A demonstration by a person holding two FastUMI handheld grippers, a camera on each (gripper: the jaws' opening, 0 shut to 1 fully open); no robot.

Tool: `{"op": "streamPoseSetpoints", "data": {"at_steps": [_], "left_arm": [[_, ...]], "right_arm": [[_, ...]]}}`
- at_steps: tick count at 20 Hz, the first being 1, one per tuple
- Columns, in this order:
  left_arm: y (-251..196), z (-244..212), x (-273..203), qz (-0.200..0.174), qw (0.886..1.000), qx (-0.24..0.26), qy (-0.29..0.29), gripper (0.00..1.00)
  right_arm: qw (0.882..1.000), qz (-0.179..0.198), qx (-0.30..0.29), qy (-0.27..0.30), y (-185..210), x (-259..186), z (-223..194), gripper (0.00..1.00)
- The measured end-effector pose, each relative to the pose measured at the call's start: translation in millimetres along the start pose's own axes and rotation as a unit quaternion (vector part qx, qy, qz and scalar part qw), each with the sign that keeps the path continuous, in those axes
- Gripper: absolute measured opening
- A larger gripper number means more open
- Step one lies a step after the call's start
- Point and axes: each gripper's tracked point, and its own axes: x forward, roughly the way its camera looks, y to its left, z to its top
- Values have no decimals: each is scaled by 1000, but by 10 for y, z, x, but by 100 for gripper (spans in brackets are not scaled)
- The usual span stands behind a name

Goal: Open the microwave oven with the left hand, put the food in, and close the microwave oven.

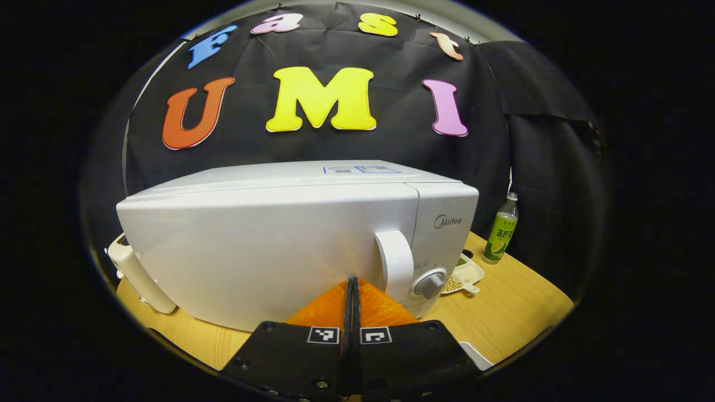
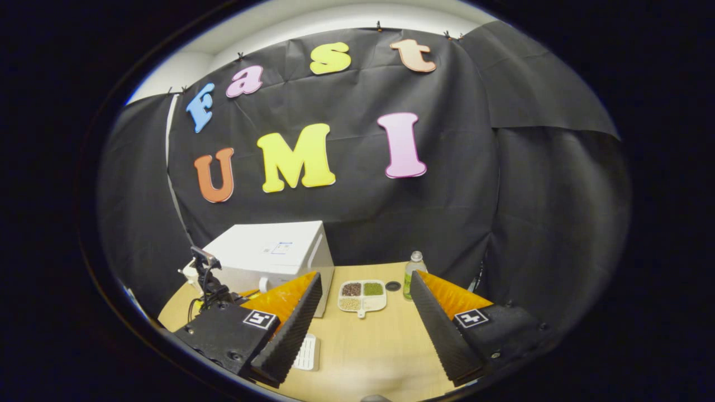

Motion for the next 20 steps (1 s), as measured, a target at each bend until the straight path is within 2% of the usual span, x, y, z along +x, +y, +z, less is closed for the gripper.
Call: {"op": "streamPoseSetpoints", "data": {"at_steps": [1, 2, 3, 5, 8, 9, 10, 11, 12, 13, 15, 16, 17, 18, 19, 20], "left_arm": [[3, -6, 10, 2, 1000, 3, 0, 0], [3, -16, 8, 3, 1000, 4, 2, 0], [9, -9, 8, 2, 1000, 4, 2, 0], [-1, -15, 7, 1, 1000, 1, 3, 0], [135, -9, -97, 36, 999, 14, 10, 0], [151, 14, -174, 41, 999, 16, 8, 0], [177, 61, -267, 50, 999, 16, 4, 0], [190, 109, -341, 53, 998, 16, 1, 0], [180, 149, -395, 54, 998, 19, -1, 0], [182, 184, -462, 57, 998, 21, -1, 0], [190, 220, -576, 71, 997, 33, 2, 61], [201, 254, -682, 80, 996, 41, 2, 82], [232, 298, -772, 95, 994, 47, 0, 85], [251, 370, -874, 105, 993, 49, -7, 95], [237, 404, -955, 107, 993, 44, -8, 96], [201, 451, -1029, 105, 994, 39, -11, 97]], "right_arm": [[1000, 3, 0, 1, 24, 1, -1, 92], [1000, 4, 0, 1, 33, 4, -6, 100], [1000, 5, 0, 0, 47, 0, 1, 92], [1000, 9, 0, -2, 71, -4, 12, 92], [1000, 17, -8, -6, 78, -15, 12, 92], [1000, 16, -16, -7, 51, -15, 10, 100], [1000, 21, -21, -10, 44, -23, 13, 92], [999, 27, -27, -13, 45, -35, 18, 100], [999, 34, -34, -18, 49, -37, 26, 92], [998, 39, -40, -20, 35, -34, 27, 92], [997, 54, -48, -29, 49, -62, 37, 92], [996, 61, -51, -36, 45, -75, 49, 100], [996, 59, -57, -42, 32, -93, 61, 92], [995, 58, -63, -49, 27, -105, 67, 100], [995, 58, -62, -51, 50, -143, 66, 91], [995, 61, -57, -53, 94, -176, 59, 100]]}}
